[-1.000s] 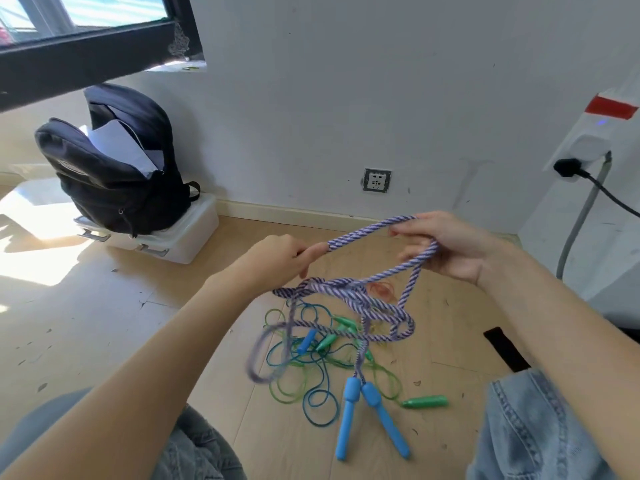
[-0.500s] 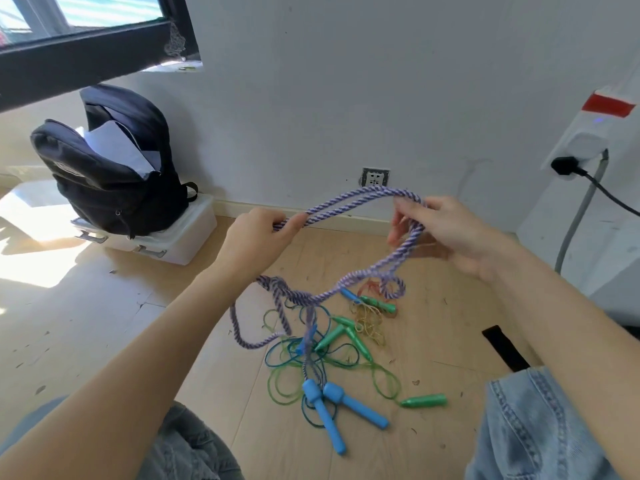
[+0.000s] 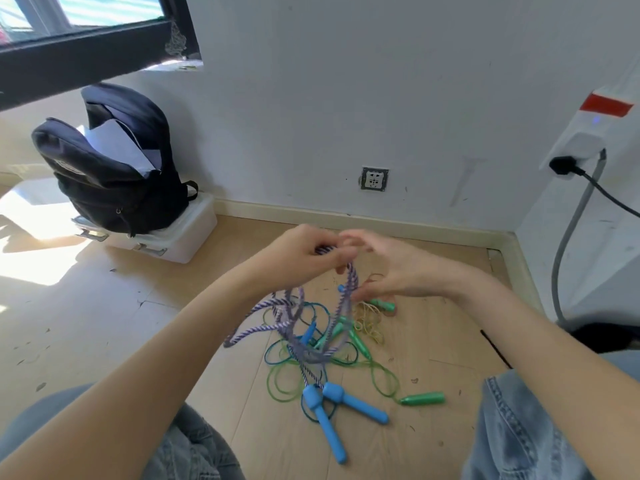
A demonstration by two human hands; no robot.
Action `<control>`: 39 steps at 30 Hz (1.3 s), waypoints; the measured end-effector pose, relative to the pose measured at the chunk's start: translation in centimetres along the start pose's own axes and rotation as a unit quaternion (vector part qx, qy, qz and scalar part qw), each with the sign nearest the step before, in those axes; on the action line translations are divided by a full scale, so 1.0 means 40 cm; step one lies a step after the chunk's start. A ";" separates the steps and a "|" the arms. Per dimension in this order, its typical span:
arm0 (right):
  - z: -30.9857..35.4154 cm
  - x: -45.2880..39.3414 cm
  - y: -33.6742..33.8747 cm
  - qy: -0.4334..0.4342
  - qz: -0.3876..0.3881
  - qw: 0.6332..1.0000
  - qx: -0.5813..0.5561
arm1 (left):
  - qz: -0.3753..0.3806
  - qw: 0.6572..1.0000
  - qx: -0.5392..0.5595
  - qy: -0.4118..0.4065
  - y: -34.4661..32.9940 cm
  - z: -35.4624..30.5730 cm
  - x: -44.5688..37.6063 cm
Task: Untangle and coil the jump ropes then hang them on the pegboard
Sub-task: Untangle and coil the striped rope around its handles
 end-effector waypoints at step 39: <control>0.042 -0.024 0.009 0.038 -0.066 0.997 -0.005 | 0.049 0.995 0.064 0.056 -0.033 0.002 0.010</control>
Point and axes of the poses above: each hand's wrist, its own x-axis away from the middle knuckle, its own y-axis out of the back of the hand, z = x × y, the point moved 9 cm from there along -x, towards the middle knuckle, and after that the axes turned 10 degrees about x, right-handed, at the moved point
